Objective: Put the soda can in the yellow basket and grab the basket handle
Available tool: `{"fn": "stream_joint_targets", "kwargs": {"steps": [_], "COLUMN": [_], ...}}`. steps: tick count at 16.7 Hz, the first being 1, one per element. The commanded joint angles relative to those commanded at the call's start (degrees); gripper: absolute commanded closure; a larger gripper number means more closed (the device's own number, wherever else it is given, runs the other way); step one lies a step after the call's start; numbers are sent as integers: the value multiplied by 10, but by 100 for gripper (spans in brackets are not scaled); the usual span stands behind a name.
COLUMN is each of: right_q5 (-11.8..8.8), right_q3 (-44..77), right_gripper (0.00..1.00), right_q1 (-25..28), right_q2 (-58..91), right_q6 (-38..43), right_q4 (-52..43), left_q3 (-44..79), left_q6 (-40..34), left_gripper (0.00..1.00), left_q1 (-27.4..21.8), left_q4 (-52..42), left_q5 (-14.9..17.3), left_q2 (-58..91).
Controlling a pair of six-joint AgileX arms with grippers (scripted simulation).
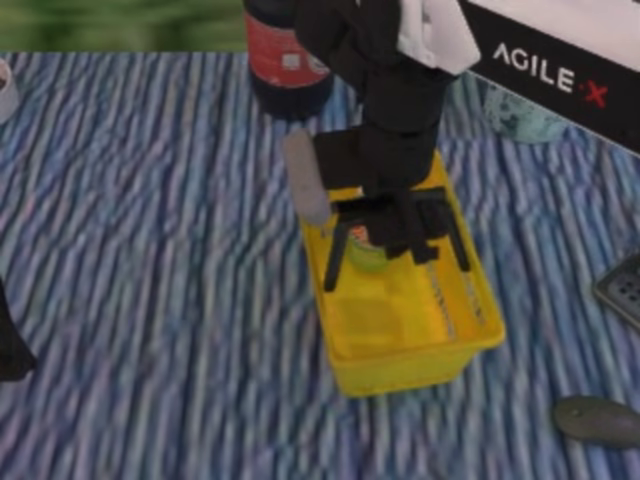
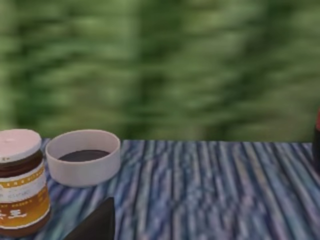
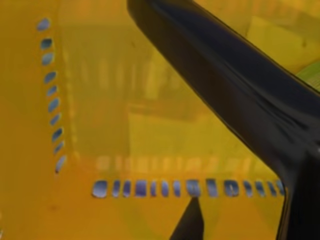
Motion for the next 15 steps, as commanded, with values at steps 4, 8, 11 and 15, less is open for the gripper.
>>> {"fn": "stream_joint_targets", "kwargs": {"steps": [4, 8, 11, 15], "right_q5": [0, 0, 0, 0], "right_q3": [0, 0, 0, 0], "right_gripper": [98, 100, 100, 100], "right_q1": [0, 0, 0, 0], "right_q2": [0, 0, 0, 0], "right_q6": [0, 0, 0, 0], "right_q4": [0, 0, 0, 0], "left_q3": [0, 0, 0, 0], "left_q6": [0, 0, 0, 0], "left_gripper": [0, 0, 0, 0], "left_q1": [0, 0, 0, 0], "left_q4": [0, 0, 0, 0], "left_q5": [0, 0, 0, 0], "left_q2": [0, 0, 0, 0]}}
